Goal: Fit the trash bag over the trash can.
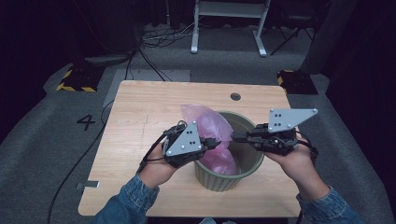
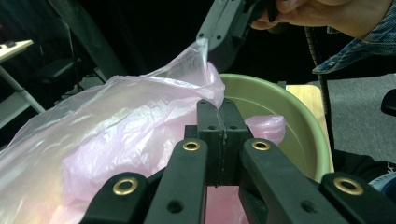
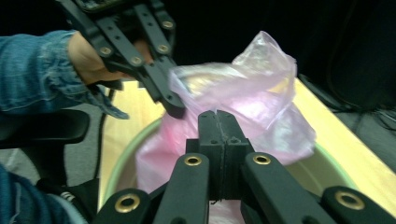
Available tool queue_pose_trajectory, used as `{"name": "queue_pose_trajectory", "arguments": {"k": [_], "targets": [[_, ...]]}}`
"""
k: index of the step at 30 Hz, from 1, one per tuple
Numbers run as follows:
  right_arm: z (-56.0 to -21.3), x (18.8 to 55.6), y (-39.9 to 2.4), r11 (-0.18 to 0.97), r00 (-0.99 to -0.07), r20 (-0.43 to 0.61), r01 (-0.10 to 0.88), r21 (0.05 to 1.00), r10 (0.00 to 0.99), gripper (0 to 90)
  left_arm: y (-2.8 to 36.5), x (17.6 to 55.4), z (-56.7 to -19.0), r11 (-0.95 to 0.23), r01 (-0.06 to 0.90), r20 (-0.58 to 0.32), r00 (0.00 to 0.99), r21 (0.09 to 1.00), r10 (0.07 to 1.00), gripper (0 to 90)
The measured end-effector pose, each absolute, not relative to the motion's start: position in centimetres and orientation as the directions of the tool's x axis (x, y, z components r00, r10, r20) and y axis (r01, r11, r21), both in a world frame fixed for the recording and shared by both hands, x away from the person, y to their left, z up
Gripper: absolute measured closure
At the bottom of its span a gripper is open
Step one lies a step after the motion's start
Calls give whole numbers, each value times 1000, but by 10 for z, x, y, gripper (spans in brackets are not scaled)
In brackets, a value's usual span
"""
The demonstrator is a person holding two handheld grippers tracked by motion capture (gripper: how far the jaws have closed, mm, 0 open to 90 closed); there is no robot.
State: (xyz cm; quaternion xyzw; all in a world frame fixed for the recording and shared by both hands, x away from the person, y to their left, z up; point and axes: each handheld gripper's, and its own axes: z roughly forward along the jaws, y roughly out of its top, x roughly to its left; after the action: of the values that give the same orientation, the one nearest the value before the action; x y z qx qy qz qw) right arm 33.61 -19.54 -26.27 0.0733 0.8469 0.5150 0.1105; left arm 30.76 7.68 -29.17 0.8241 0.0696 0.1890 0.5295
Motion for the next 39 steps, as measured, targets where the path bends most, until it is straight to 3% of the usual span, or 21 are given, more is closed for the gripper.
{"name": "queue_pose_trajectory", "arguments": {"k": [12,21,32,39], "targets": [[-251,341,-243,436,-914,-107,83,896,392,900,111,310,-295,-403,-40,196,914,914,356,897],[-252,342,-283,419,-866,-81,156,894,494,900,145,304,-303,-317,-47,157,930,947,333,896],[-252,344,-317,396,-814,-52,224,890,579,900,183,300,-307,-263,-28,119,934,964,336,897],[-265,346,-333,414,-791,-20,299,860,612,900,193,301,-322,-294,14,89,938,956,334,896]]}}
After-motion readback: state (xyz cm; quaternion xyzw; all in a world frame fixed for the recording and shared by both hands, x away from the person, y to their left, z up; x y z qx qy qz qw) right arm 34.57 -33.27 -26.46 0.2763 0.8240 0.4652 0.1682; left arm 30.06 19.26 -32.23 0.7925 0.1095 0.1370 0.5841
